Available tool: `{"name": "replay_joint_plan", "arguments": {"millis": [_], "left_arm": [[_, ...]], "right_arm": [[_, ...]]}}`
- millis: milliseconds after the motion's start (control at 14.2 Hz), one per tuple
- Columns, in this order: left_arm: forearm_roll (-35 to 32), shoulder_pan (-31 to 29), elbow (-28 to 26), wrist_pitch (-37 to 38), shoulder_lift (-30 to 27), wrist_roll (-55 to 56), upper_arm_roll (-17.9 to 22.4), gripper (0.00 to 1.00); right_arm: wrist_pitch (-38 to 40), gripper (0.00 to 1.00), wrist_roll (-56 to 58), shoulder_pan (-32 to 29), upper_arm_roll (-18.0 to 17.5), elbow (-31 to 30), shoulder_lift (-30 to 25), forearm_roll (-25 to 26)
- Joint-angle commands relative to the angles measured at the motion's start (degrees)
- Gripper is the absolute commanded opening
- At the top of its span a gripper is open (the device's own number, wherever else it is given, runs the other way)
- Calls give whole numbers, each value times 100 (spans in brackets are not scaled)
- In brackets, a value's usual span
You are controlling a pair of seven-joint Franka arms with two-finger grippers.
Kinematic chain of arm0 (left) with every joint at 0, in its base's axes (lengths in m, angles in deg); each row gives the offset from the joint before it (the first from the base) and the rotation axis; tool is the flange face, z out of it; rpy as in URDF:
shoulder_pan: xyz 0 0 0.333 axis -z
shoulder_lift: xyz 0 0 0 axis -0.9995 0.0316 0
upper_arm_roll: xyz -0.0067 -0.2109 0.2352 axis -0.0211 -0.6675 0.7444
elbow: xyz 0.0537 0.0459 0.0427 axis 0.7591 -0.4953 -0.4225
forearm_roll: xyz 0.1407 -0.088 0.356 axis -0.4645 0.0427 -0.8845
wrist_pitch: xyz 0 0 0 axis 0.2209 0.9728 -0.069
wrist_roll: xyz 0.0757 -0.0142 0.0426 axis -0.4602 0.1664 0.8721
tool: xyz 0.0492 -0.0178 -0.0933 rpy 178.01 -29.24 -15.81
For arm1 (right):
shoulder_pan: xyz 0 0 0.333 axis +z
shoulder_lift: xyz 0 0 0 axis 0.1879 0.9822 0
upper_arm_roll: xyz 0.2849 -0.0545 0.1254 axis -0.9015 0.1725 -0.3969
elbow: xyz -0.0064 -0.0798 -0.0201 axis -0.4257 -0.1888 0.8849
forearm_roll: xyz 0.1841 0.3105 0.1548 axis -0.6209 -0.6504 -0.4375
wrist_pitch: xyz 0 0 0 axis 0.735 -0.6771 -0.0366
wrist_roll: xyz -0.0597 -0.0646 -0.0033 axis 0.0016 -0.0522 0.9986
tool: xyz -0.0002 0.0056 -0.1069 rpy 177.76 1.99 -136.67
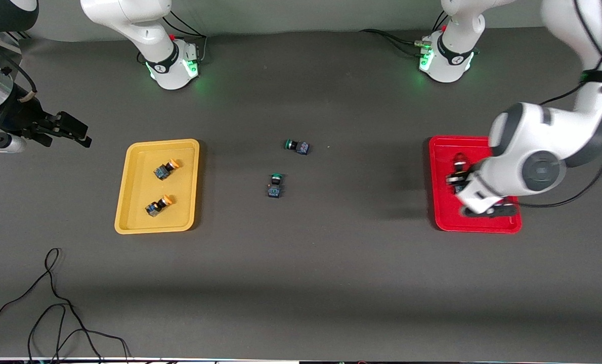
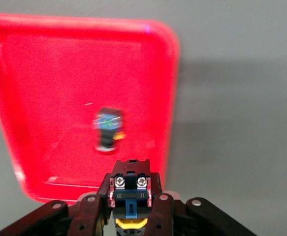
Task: Place red and yellow buttons in trays
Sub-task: 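Carry the red button into the red tray and open the left gripper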
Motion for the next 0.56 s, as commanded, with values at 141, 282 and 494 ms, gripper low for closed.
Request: {"name": "replay_joint_plan", "arguments": {"millis": [141, 282, 494], "left_arm": [[-957, -1057, -1098, -1792, 223, -888, -55, 0], [-1248, -1111, -1169, -2148, 479, -835, 84, 0], [-1267, -1111, -1126, -2009, 497, -940, 120, 59]], "right_arm": [[105, 100, 221, 34, 94, 43, 36, -43], [87, 100, 221, 42, 94, -10, 79, -43], [78, 100, 230, 42, 94, -19, 115, -34]]}}
